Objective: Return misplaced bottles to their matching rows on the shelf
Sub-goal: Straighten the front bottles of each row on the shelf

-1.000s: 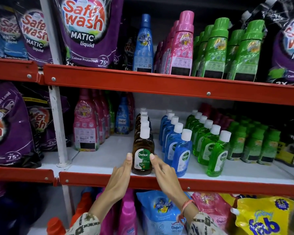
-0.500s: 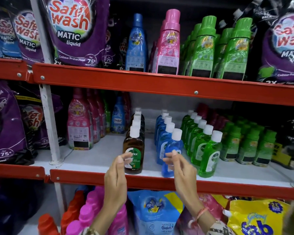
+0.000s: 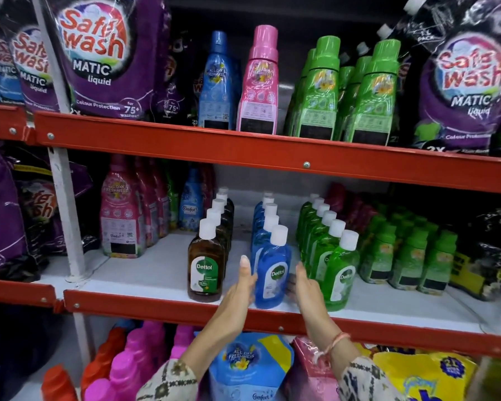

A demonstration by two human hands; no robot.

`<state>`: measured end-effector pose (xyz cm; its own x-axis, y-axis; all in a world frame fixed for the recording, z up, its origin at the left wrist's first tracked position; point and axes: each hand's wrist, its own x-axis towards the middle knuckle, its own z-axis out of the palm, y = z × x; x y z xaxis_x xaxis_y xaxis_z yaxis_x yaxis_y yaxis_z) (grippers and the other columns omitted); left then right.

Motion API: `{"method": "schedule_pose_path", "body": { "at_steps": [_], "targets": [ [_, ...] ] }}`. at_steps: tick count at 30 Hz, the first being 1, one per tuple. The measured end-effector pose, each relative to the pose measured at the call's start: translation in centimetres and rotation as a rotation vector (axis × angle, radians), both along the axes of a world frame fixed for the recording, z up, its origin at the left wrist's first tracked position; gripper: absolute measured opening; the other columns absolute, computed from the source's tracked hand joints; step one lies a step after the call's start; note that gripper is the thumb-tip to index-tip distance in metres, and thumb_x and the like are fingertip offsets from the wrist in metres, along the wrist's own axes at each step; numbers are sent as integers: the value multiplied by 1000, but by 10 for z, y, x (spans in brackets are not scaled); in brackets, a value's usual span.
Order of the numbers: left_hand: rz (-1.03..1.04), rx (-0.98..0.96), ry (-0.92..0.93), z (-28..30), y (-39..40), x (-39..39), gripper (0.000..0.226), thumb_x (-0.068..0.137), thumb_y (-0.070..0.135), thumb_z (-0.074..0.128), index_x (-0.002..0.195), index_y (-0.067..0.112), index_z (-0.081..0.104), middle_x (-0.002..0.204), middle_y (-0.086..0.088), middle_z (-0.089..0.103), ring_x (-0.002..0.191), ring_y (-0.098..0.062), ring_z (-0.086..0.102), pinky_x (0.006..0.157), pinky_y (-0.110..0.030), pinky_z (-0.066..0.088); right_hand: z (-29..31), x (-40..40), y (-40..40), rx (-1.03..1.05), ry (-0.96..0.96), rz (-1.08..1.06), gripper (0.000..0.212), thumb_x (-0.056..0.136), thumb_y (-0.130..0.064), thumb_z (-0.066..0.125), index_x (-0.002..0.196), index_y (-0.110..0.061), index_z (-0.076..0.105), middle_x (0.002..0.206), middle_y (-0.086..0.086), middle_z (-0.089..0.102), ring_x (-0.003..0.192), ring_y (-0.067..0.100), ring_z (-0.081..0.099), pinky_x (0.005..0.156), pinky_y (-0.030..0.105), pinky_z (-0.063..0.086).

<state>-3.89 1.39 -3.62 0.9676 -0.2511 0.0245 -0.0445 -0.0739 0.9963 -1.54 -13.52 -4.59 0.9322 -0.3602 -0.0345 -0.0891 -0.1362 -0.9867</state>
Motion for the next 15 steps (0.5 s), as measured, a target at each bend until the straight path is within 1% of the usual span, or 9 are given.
{"method": "schedule_pose_path", "body": {
  "at_steps": [2, 3, 6, 9, 10, 12, 13, 15],
  "targets": [
    [19, -17, 4, 0, -1, 1, 136, 42, 105, 16, 146, 21, 37, 153, -3, 41, 138, -17, 41, 122, -44, 22, -1, -1, 0, -19, -9, 2, 71, 99, -53, 32, 112, 7, 68, 120, 28, 67, 114, 42, 61, 107, 54, 42],
    [26, -34, 5, 1, -3, 2, 134, 45, 103, 17, 146, 18, 37, 153, -5, 41, 138, -18, 41, 121, -44, 24, 0, -2, -1, -23, -14, 2, 71, 99, -53, 32, 110, 7, 69, 119, 29, 67, 113, 42, 62, 106, 53, 43],
    [63, -90, 40, 5, -8, 4, 114, 62, 85, 18, 145, 11, 37, 153, -10, 40, 137, -25, 43, 117, -36, 28, 0, -6, -7, -13, -32, 6, 70, 98, -54, 34, 101, 4, 72, 109, 26, 71, 106, 40, 66, 103, 54, 46],
    [82, -104, 40, 7, -16, 6, 102, 68, 73, 16, 144, 7, 39, 151, -13, 42, 134, -29, 46, 111, -35, 32, -2, -10, -17, 18, -58, 6, 69, 98, -53, 37, 97, 7, 70, 104, 24, 73, 102, 38, 68, 101, 55, 48],
    [83, -103, 35, 8, -20, 6, 100, 71, 71, 15, 143, 7, 40, 150, -14, 43, 133, -30, 48, 110, -35, 33, -1, -11, -21, 16, -63, 9, 70, 98, -54, 38, 94, 8, 69, 105, 23, 74, 103, 38, 68, 101, 56, 49],
    [87, -103, 27, 9, -28, 4, 95, 76, 69, 13, 143, 6, 41, 149, -15, 44, 132, -30, 49, 109, -35, 34, 0, -14, -31, -7, -69, 21, 67, 97, -56, 39, 88, 2, 70, 106, 22, 73, 103, 37, 68, 101, 55, 49],
    [88, -110, 24, 10, -33, 4, 96, 76, 69, 13, 143, 6, 40, 149, -15, 44, 132, -30, 49, 108, -34, 34, 1, -15, -36, -17, -70, 24, 65, 96, -57, 38, 89, -1, 70, 106, 21, 73, 103, 37, 68, 100, 55, 49],
    [94, -125, 15, 10, -42, 3, 99, 71, 71, 16, 143, 6, 40, 149, -14, 44, 132, -28, 48, 105, -30, 35, 3, -16, -45, -33, -77, 23, 69, 96, -59, 38, 96, 1, 71, 106, 21, 73, 103, 37, 68, 100, 55, 49]
  ]
}}
